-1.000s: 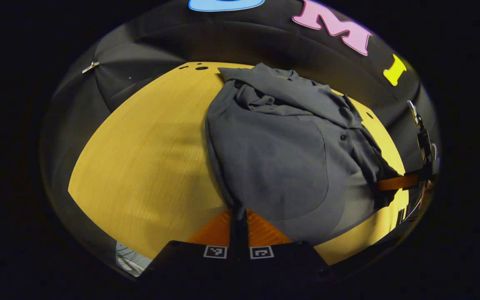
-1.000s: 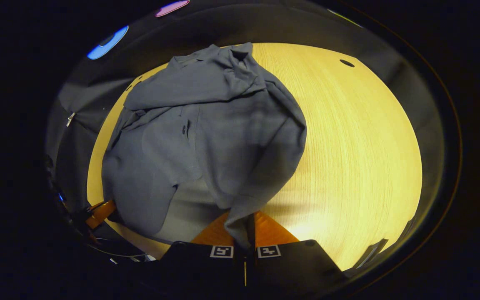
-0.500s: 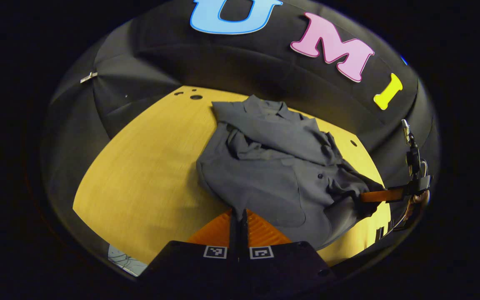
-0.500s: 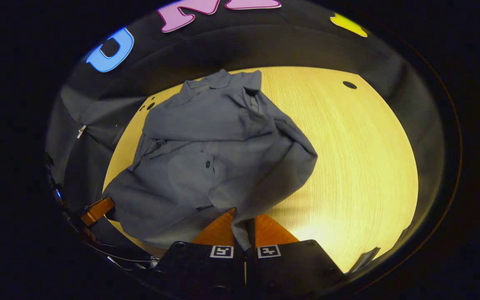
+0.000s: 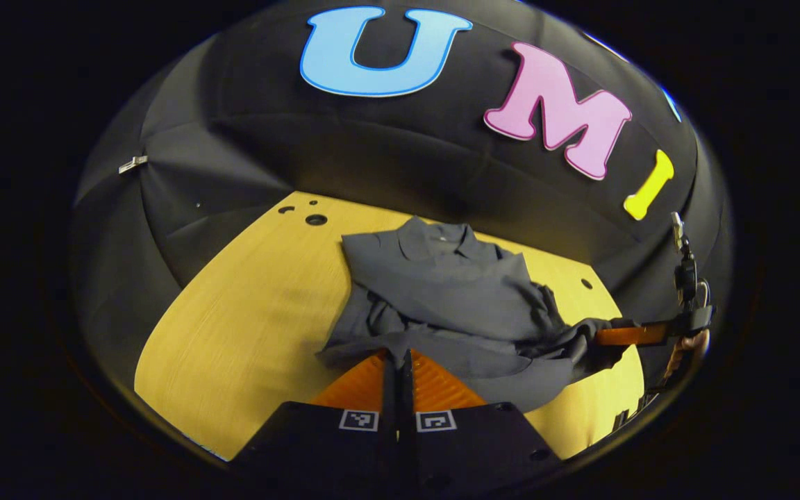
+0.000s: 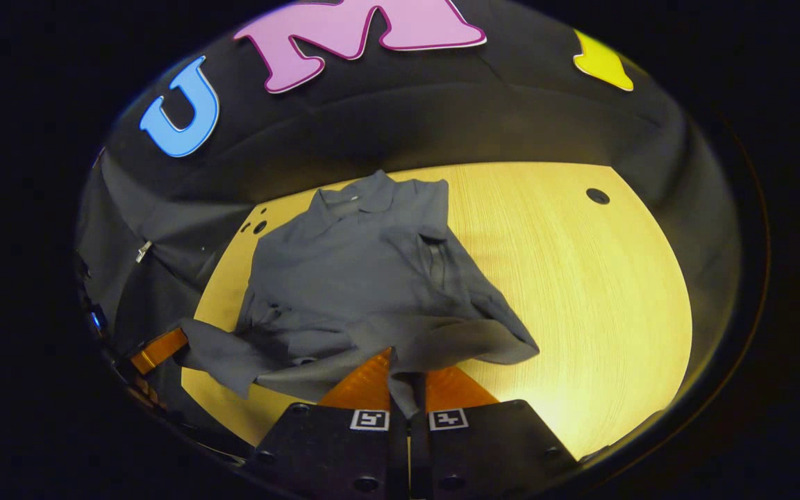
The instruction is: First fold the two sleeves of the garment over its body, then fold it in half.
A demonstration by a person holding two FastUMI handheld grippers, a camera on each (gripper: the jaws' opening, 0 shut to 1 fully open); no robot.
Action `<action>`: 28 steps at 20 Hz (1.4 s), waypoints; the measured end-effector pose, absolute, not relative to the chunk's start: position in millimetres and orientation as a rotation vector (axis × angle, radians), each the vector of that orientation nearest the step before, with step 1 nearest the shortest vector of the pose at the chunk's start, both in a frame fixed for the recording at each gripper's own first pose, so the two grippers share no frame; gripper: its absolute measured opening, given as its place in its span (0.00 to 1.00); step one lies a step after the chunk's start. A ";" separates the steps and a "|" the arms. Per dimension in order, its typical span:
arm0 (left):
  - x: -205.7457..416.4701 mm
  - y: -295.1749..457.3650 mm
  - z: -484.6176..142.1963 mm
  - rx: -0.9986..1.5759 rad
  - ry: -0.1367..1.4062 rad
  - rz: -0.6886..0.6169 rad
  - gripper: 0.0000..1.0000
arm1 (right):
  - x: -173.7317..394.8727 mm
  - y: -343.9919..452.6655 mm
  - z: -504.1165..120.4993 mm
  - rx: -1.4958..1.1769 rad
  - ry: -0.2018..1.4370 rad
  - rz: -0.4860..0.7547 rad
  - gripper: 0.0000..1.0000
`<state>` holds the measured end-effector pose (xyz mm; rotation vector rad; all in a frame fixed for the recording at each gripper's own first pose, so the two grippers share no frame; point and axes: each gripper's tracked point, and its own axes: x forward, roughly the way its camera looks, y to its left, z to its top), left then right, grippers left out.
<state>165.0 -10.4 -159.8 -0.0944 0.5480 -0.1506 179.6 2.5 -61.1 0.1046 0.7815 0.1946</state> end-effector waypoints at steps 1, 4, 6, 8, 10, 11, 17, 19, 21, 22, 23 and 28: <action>177.8 -10.6 -153.2 -0.103 0.534 -0.145 0.05 | 189.1 5.5 -56.0 0.102 0.768 0.199 0.06; 215.5 -16.4 -136.8 -0.177 0.498 -0.128 0.05 | 222.6 18.1 -42.1 0.114 0.735 0.216 0.06; 240.7 -14.9 -127.9 -0.166 0.472 -0.128 0.05 | 246.2 22.9 -32.2 0.108 0.705 0.223 0.06; 265.6 -17.8 -122.4 -0.196 0.457 -0.133 0.05 | 270.5 26.5 -24.3 0.092 0.678 0.226 0.06; 290.8 -18.5 -121.1 -0.245 0.451 -0.125 0.05 | 293.5 33.5 -20.2 0.094 0.658 0.233 0.06; 301.7 -15.7 -122.3 -0.252 0.451 -0.119 0.05 | 303.3 37.1 -20.6 0.099 0.654 0.233 0.06; 360.6 -12.4 -139.4 -0.172 0.455 -0.123 0.05 | 358.2 47.0 -25.6 0.160 0.638 0.224 0.06; 373.2 -12.3 -146.5 -0.176 0.468 -0.115 0.05 | 373.0 45.0 -35.9 0.205 0.654 0.205 0.06; 382.7 -12.8 -154.3 -0.211 0.481 -0.104 0.05 | 385.9 43.2 -48.5 0.234 0.674 0.186 0.06; 386.6 -11.0 -160.3 -0.214 0.486 -0.097 0.05 | 390.6 41.9 -55.5 0.235 0.681 0.180 0.06; 388.1 -7.8 -166.3 -0.207 0.496 -0.086 0.05 | 393.7 40.9 -61.5 0.232 0.686 0.178 0.06; 388.6 2.4 -175.0 -0.156 0.515 -0.026 0.15 | 395.1 40.9 -77.6 0.243 0.735 0.146 0.16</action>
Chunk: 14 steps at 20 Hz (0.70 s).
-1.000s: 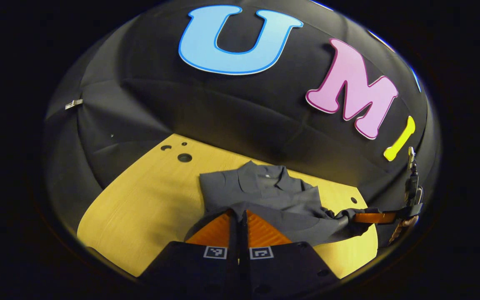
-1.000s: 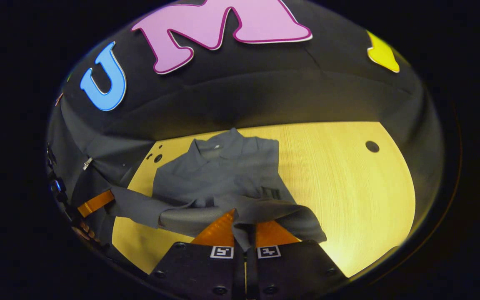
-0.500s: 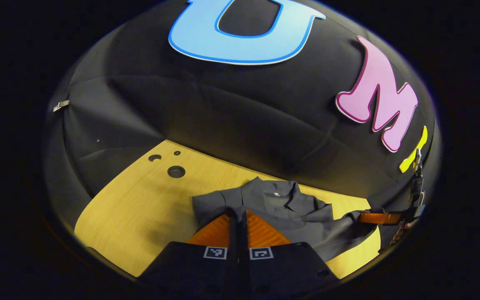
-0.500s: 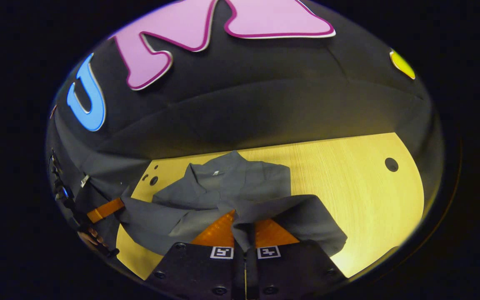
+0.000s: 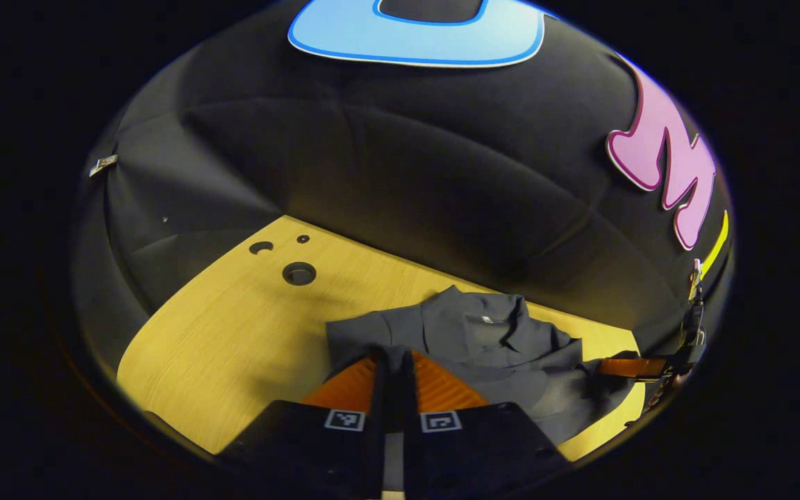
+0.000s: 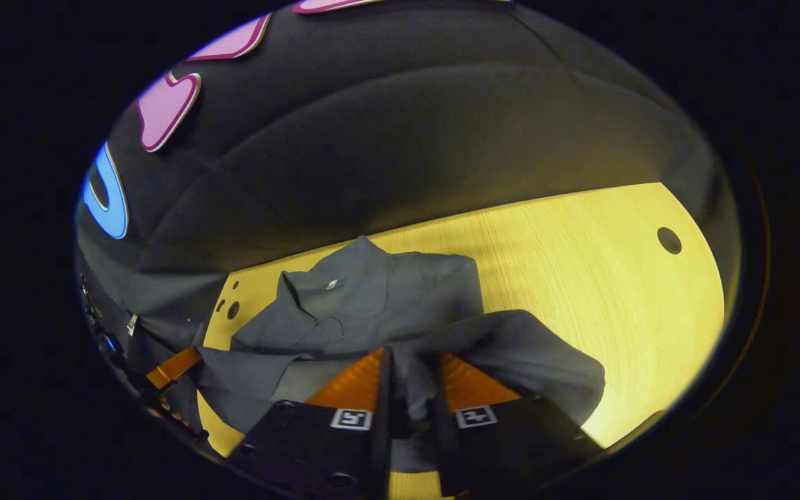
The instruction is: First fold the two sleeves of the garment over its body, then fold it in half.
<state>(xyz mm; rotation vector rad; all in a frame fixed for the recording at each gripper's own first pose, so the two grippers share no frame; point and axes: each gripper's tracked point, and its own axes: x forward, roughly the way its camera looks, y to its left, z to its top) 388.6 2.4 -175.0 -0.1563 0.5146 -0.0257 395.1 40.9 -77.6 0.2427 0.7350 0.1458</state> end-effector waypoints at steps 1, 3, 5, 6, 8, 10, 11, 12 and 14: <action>386.2 5.4 -167.5 -0.138 0.497 -0.016 0.30 | 396.5 40.5 -73.2 0.252 0.725 0.147 0.33; 382.8 11.4 -148.5 -0.106 0.450 -0.005 0.47 | 392.8 38.2 -56.6 0.277 0.700 0.149 0.66; 372.8 16.2 -133.2 -0.081 0.421 -0.001 0.84 | 387.4 32.2 -39.8 0.287 0.672 0.138 0.98; 365.9 18.0 -123.0 -0.070 0.405 0.000 0.88 | 383.1 27.3 -33.2 0.273 0.655 0.134 0.97; 347.8 20.4 -103.8 -0.043 0.366 -0.009 0.95 | 371.1 16.9 -15.3 0.210 0.604 0.118 0.99; 325.5 23.4 -83.0 0.003 0.311 -0.016 0.96 | 353.9 8.1 5.1 0.128 0.533 0.095 0.99; 312.2 24.8 -73.2 0.029 0.283 -0.020 0.96 | 340.8 6.7 15.6 0.095 0.495 0.091 0.99; 298.1 25.9 -63.4 0.051 0.252 -0.022 0.92 | 328.9 8.8 23.9 0.070 0.465 0.092 0.98; 268.7 27.3 -48.3 0.079 0.206 -0.026 0.96 | 299.6 11.5 40.2 0.032 0.412 0.099 0.99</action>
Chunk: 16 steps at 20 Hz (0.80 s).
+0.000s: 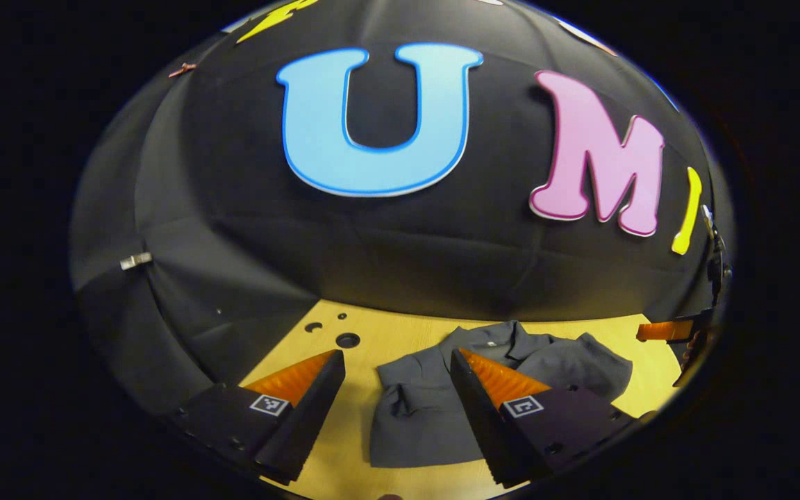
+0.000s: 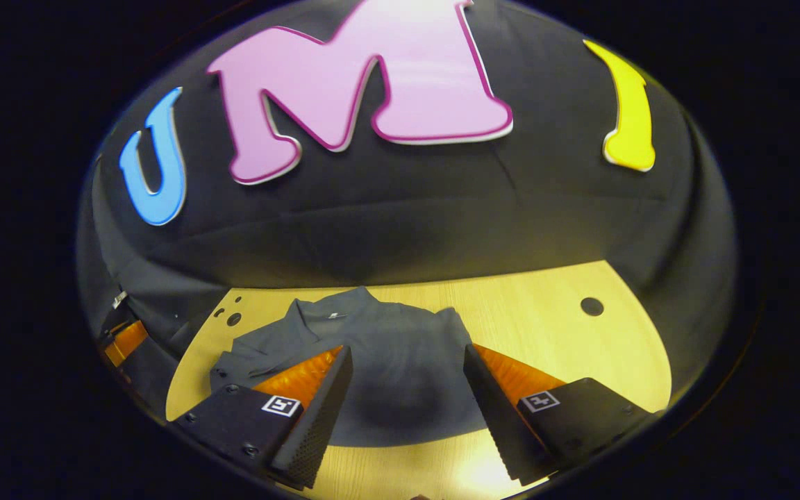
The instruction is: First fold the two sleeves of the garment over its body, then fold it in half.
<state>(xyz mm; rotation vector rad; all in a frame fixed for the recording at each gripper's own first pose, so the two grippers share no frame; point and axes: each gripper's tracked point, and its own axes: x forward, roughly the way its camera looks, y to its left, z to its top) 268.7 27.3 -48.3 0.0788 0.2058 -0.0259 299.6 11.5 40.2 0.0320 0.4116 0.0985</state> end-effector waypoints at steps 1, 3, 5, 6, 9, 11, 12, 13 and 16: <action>253.7 27.2 -42.8 0.086 0.188 -0.031 0.96 | 284.5 13.6 48.0 0.018 0.388 0.098 0.99; 223.2 27.8 -37.3 0.087 0.168 -0.038 0.96 | 255.6 16.8 58.3 0.009 0.352 0.102 0.99; 194.3 29.7 -33.4 0.080 0.149 -0.041 0.96 | 226.7 22.8 64.1 0.006 0.325 0.105 0.99; 181.4 32.7 -33.1 0.077 0.140 -0.037 0.96 | 212.4 24.2 65.9 0.005 0.314 0.105 0.99; 141.3 38.7 -32.2 0.061 0.118 -0.036 0.96 | 173.4 31.8 67.4 -0.001 0.281 0.112 0.99; 114.4 50.6 -33.6 0.067 0.113 -0.015 0.96 | 146.9 37.6 62.5 -0.002 0.276 0.117 0.99; 103.9 59.5 -31.6 0.065 0.104 0.004 0.96 | 132.9 39.5 59.2 0.003 0.278 0.122 0.99; 90.9 62.5 -31.2 0.051 0.101 0.003 0.96 | 119.2 42.6 55.6 0.010 0.280 0.129 0.99; 58.3 72.9 -36.6 0.039 0.081 -0.007 0.96 | 84.9 43.6 46.4 -0.006 0.277 0.134 0.99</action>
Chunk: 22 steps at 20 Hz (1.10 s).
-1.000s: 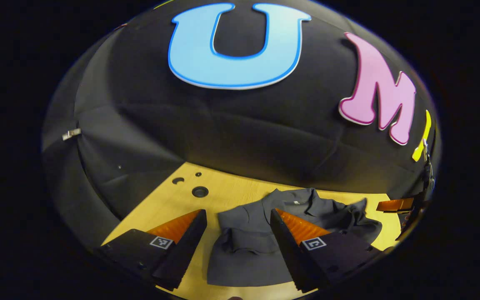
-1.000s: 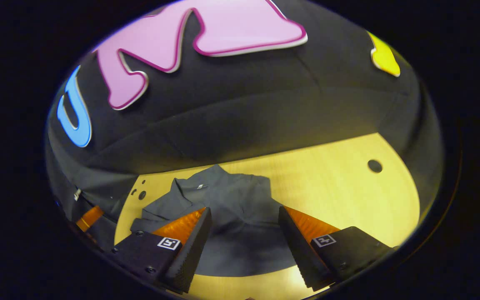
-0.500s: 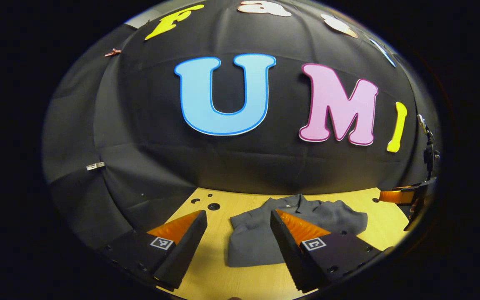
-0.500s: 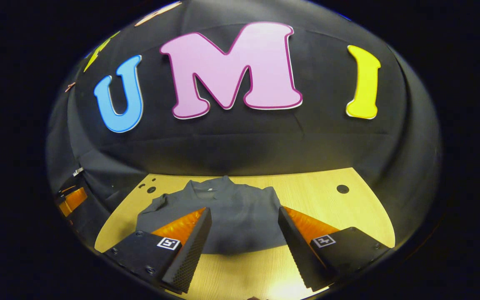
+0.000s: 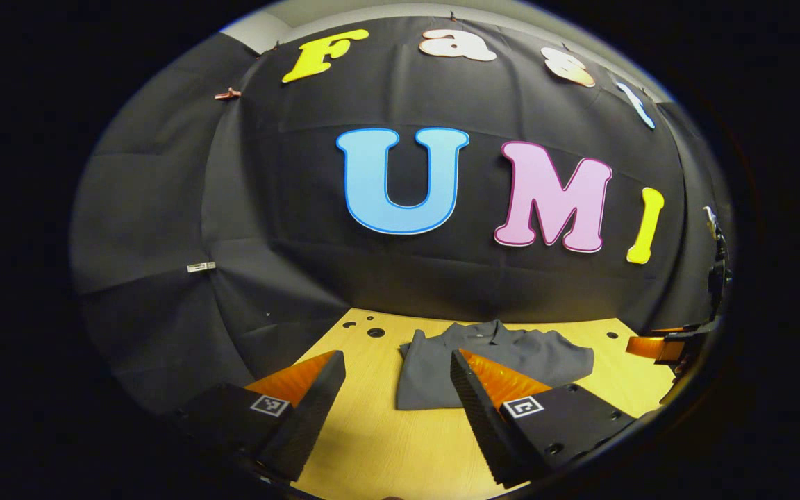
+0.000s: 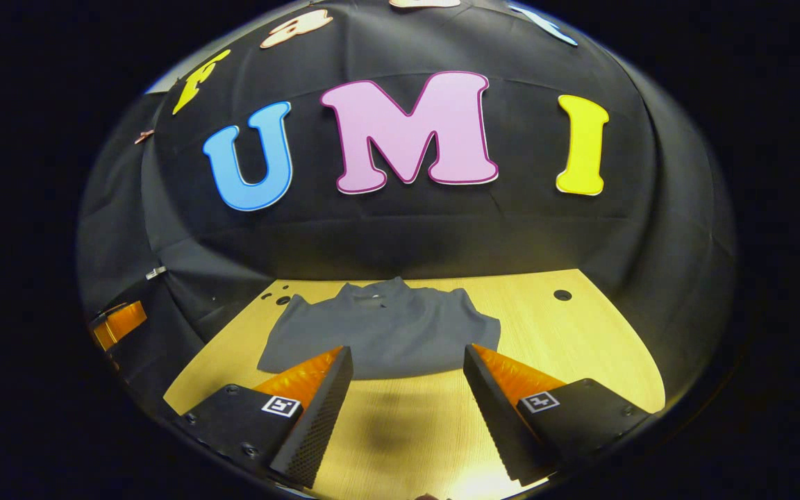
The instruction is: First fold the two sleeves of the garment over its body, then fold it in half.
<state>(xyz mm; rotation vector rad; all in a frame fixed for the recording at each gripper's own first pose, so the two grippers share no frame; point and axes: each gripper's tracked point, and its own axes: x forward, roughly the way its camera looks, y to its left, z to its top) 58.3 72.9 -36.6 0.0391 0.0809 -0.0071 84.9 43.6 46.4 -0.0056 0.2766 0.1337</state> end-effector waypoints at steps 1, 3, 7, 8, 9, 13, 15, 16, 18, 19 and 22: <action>50.4 79.7 -38.6 0.052 0.080 0.003 0.96 | 74.0 44.1 38.0 -0.008 0.295 0.133 0.99; 38.2 86.6 -40.4 0.074 0.059 0.012 0.96 | 49.1 51.0 23.8 -0.005 0.332 0.145 0.98; 18.7 70.1 -55.0 0.020 0.068 -0.012 0.92 | 18.1 56.5 11.8 -0.005 0.351 0.147 0.99; 16.8 67.0 -58.4 0.012 0.071 -0.010 0.96 | 13.7 59.2 10.8 -0.018 0.350 0.155 0.99; 14.6 62.6 -61.4 0.004 0.077 -0.012 0.96 | 10.5 60.8 9.9 -0.031 0.350 0.160 0.99; 9.5 32.7 -71.3 -0.062 0.122 -0.048 0.96 | -4.7 79.5 2.9 -0.032 0.362 0.207 0.99; 8.7 24.0 -73.0 -0.040 0.136 -0.066 0.96 | -8.2 86.6 -0.8 -0.057 0.372 0.232 0.99; 8.9 22.8 -75.0 -0.031 0.141 -0.070 0.96 | -8.2 87.9 0.8 -0.061 0.370 0.240 0.99; 7.4 19.3 -81.2 -0.036 0.160 -0.077 0.96 | -10.7 89.0 0.8 -0.065 0.366 0.244 0.99; 7.0 19.2 -83.1 -0.042 0.168 -0.077 0.96 | -11.1 88.4 0.9 -0.063 0.365 0.242 0.99; 6.6 20.2 -89.5 -0.062 0.194 -0.072 0.96 | -10.6 84.6 -2.9 -0.049 0.377 0.232 0.99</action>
